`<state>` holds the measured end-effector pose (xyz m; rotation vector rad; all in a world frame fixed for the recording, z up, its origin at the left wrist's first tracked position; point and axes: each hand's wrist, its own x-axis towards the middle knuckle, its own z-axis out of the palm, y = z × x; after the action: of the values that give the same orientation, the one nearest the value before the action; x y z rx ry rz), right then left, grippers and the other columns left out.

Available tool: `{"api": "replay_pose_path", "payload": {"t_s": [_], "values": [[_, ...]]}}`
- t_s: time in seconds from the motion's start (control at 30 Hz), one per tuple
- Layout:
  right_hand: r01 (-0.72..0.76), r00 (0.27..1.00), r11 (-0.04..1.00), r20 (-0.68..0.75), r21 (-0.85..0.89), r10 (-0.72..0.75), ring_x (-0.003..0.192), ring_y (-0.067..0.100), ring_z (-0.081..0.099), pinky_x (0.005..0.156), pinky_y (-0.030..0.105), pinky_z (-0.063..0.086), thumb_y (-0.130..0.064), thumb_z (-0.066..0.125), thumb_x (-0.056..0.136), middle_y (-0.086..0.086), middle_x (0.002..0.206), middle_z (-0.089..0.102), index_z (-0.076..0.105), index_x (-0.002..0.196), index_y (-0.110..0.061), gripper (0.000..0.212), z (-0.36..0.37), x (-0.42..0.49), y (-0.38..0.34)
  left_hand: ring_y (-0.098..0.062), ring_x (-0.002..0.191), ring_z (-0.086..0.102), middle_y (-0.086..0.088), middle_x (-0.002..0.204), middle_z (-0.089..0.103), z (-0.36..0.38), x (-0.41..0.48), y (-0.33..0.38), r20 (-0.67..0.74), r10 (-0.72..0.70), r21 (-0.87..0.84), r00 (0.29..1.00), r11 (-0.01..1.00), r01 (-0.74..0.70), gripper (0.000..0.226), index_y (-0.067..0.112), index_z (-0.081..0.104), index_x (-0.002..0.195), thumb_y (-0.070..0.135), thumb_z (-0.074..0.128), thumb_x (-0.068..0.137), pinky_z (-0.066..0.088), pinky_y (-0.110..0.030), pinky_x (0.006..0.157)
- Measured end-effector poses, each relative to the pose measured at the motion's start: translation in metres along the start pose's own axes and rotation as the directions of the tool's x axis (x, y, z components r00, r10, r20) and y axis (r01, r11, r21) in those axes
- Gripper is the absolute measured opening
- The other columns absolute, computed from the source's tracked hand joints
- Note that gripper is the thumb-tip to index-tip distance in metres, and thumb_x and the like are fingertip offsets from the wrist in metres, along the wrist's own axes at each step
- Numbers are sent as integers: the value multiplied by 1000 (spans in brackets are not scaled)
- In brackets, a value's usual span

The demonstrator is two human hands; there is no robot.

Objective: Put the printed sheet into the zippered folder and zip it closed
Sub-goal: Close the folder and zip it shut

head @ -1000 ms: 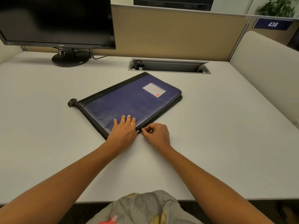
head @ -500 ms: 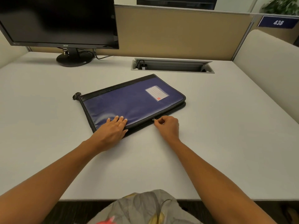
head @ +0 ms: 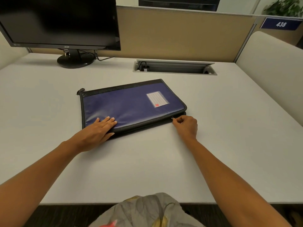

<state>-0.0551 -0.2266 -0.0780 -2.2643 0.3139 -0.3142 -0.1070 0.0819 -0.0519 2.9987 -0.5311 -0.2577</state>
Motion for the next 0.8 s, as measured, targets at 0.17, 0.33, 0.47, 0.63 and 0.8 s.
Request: {"api": "replay_pose_path", "payload": {"t_s": [0.17, 0.33, 0.47, 0.63, 0.8], "values": [[-44, 999, 999, -23, -1, 44, 71, 21, 58, 66, 25, 40, -21, 64, 80, 14, 85, 72, 72, 85, -4, 19, -20, 9, 17, -10, 143, 3, -1, 156, 10, -4, -9, -27, -7, 13, -47, 1000, 999, -13, 54, 14, 14, 146, 26, 36, 97, 0, -26, 115], [-26, 999, 998, 34, 57, 24, 68, 21, 57, 66, 29, 46, -21, 65, 80, 12, 79, 70, 71, 82, -5, 17, -18, 10, 21, -12, 142, 11, -2, 153, 22, 4, -7, -30, -107, 23, -51, 994, 998, -29, 54, 12, 26, 144, 22, 46, 94, 3, -28, 114], [-82, 985, 984, 164, 157, 56, 67, 20, 56, 64, 30, 46, -20, 67, 80, 8, 73, 66, 70, 79, -7, 13, -24, 14, 24, -29, 136, 36, -14, 142, 44, 10, 2, -19, -233, -45, 4, 971, 999, 47, 50, 1, 47, 131, 17, 61, 86, 23, -42, 113], [-97, 955, 971, 295, 218, 29, 63, 15, 54, 57, 19, 43, -16, 68, 81, 7, 70, 64, 69, 79, -8, 8, -34, 11, 21, -32, 128, 46, -17, 136, 51, 9, 24, 21, -287, -19, 58, 958, 998, 38, 46, 1, 52, 126, 23, 61, 86, 31, -46, 109], [-70, 935, 967, 355, 245, -23, 66, 14, 58, 58, 17, 45, -16, 68, 81, 8, 74, 66, 71, 87, -4, 13, -33, -2, 15, -21, 141, 25, -6, 151, 29, -1, 54, 75, -192, 68, 76, 979, 996, -55, 48, 13, 32, 140, 34, 36, 97, 16, -36, 117]]}}
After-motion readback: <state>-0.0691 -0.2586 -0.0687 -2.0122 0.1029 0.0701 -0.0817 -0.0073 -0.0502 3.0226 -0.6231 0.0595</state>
